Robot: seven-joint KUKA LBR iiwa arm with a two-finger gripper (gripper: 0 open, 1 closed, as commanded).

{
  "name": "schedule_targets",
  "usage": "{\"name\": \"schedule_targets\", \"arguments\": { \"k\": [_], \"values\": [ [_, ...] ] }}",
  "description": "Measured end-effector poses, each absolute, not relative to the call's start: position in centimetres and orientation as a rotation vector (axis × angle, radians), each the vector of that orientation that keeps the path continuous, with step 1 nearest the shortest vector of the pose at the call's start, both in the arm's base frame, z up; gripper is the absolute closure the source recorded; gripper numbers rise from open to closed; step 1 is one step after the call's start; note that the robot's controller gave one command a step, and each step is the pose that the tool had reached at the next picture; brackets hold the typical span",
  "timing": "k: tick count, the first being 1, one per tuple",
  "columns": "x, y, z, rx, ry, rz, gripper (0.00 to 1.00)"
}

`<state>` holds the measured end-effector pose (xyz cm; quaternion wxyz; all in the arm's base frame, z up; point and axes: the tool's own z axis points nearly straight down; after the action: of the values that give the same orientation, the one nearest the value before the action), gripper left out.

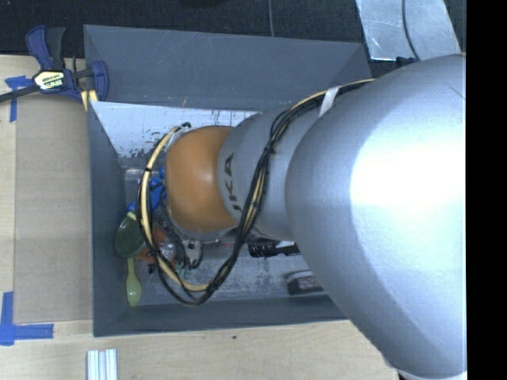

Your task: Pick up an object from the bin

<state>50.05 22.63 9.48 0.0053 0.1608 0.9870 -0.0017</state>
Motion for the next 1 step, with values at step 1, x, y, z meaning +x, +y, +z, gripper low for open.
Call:
{"name": "schedule_targets", "arguments": {
  "k": [1],
  "values": [
    [50.12, 22.62, 9.93, 0.502, 3.087, -0.003, 1.00]
  ]
}}
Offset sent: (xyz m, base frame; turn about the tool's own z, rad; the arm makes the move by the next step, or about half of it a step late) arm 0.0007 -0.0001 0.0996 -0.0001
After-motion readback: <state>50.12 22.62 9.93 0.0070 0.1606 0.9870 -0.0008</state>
